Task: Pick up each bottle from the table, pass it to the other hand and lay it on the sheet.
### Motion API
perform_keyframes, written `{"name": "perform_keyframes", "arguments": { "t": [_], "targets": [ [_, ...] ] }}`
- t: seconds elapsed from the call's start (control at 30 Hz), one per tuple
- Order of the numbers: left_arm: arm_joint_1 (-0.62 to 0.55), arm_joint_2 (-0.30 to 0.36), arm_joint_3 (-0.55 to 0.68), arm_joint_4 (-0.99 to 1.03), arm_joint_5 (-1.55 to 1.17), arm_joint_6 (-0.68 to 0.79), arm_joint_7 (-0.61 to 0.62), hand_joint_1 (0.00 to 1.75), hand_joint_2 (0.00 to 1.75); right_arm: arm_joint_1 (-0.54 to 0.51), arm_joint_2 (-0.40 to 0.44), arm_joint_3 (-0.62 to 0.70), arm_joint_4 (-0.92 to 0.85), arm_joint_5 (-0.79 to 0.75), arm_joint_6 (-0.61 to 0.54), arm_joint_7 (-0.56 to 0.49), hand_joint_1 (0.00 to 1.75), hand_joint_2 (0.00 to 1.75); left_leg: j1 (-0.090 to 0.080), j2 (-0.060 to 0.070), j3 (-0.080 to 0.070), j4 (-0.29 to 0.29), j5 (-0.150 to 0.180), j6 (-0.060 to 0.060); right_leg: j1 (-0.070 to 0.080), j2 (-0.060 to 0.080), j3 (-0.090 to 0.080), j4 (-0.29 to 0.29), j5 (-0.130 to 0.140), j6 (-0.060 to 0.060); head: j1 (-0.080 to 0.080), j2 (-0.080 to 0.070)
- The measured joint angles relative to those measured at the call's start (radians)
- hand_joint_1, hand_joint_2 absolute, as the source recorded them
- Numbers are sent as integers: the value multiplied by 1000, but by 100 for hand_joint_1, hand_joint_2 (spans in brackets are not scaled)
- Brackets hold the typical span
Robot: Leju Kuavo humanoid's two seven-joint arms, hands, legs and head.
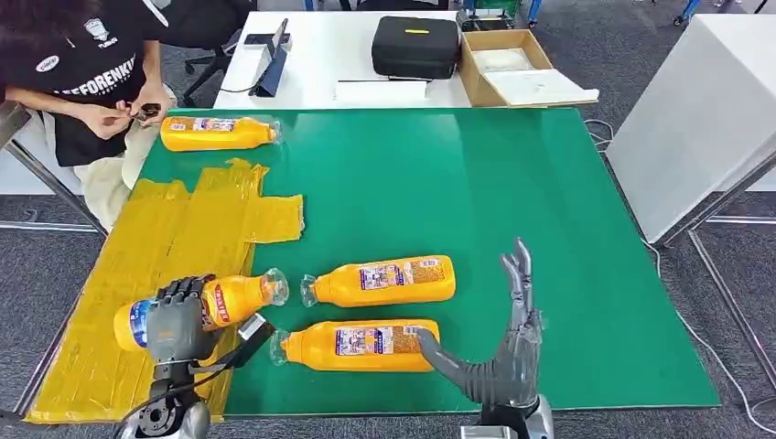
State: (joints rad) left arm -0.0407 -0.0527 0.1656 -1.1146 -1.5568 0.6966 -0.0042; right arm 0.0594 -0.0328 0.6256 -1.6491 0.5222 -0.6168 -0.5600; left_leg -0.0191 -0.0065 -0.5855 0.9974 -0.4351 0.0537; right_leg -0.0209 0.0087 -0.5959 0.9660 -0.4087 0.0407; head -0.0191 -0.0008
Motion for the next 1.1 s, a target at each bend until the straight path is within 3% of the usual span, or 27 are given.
{"name": "perform_keyframes", "arguments": {
  "t": [0.57, 0.7, 0.9, 1.1],
  "targets": [
    [-59, -13, 11, 102, 16, 0, -3, 0, 175, -37, 8, 0, 37, -3, 12, 16, 0, 175, 0, 0, 0, 0, 0, 0, 0, 0, 0, 0, 0, 0, 0, 0],
    [-76, -24, 27, 116, 78, 0, -66, 0, 175, -35, 8, -1, 37, 21, 5, 36, 0, 175, 0, 0, 0, 0, 0, 0, 0, 0, 0, 0, 0, 0, 0, 0],
    [-105, -96, 95, 112, 364, 1, -372, 0, 175, -36, 8, -31, 37, 248, -28, 164, 0, 175, 0, 0, 0, 0, 0, 0, 0, 0, 0, 0, 0, 0, 0, 0],
    [-44, -127, -22, -98, 592, 1, -362, 0, 175, -38, 5, -102, 37, 509, -36, 316, 0, 175, 0, -1, 0, 0, 0, 0, 0, 0, 1, 0, 0, 0, 0, 0]
  ]
}}
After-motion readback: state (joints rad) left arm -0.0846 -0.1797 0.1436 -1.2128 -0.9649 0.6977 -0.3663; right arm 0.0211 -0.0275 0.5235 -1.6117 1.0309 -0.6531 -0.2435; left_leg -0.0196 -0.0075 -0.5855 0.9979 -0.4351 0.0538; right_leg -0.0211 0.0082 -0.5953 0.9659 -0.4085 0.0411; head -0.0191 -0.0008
